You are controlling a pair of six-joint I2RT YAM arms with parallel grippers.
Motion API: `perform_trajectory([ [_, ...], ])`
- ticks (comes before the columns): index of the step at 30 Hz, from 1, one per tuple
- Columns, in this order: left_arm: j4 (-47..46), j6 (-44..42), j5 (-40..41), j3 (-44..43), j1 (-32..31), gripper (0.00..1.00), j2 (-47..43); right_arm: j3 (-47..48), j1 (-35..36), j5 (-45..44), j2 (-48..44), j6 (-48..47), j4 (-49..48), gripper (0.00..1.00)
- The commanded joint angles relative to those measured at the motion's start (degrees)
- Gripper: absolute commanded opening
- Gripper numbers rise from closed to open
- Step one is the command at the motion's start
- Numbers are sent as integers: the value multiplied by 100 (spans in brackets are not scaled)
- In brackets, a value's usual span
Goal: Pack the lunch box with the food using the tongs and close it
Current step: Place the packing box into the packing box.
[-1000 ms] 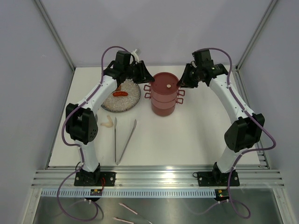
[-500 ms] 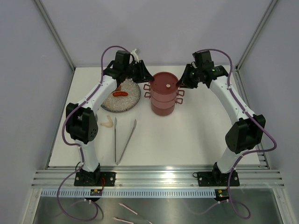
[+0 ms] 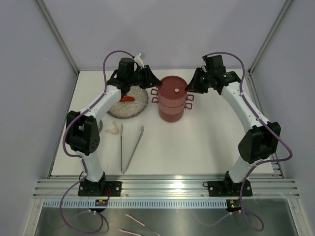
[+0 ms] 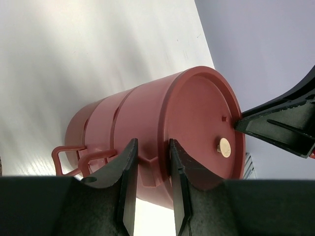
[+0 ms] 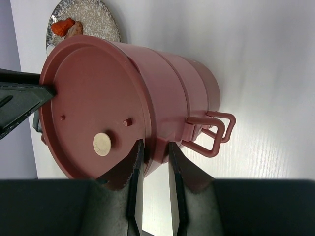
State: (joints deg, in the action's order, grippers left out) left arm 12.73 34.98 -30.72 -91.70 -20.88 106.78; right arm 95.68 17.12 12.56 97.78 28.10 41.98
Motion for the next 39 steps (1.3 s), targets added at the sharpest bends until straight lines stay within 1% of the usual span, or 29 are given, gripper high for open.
perform_trajectory([
  [1,1029,-352,57,793,-170,0,274,-331,212,371,505,-392,443,0],
  [6,1100,-448,259,1417,-197,0,-332,-41,204,-252,655,-744,794,0],
  [11,1161,-466,312,1699,-276,0,-571,293,186,-605,778,-885,944,0],
  [13,1196,-492,338,1752,-346,0,-597,442,186,-623,804,-894,988,3],
  [16,1232,-597,365,1700,-381,1,-615,635,186,-605,813,-894,1032,13],
  [17,1275,-624,435,1656,-381,9,-615,697,186,-588,778,-876,1067,17],
  [19,1433,-738,540,1463,-381,14,-606,803,186,-579,734,-841,1067,20],
  [22,1732,-931,629,1199,-381,29,-518,899,186,-535,638,-824,1119,31],
  [23,1794,-975,611,1050,-390,46,-492,900,186,-500,594,-815,1128,35],
  [24,1873,-1054,611,988,-390,55,-466,909,186,-491,567,-806,1120,40],
  [27,1926,-1125,593,830,-390,72,-509,882,186,-430,444,-771,1102,45],
  [30,2057,-1178,585,601,-390,75,-570,926,186,-386,330,-736,1102,51],
  [31,2101,-1195,593,540,-381,75,-606,987,186,-394,278,-735,1111,55],
  [33,2241,-1257,646,356,-390,76,-693,1075,186,-394,216,-727,1111,58],
  [34,2303,-1283,733,276,-381,76,-790,1119,186,-403,146,-709,1120,62],
  [36,2487,-1397,856,144,-390,77,-904,1172,186,-438,66,-700,1120,65],
  [37,2532,-1432,979,39,-381,80,-1035,1207,186,-438,-21,-709,1111,67],
  [39,2724,-1538,1146,-23,-381,80,-1168,1216,186,-482,-118,-700,1067,71],
])
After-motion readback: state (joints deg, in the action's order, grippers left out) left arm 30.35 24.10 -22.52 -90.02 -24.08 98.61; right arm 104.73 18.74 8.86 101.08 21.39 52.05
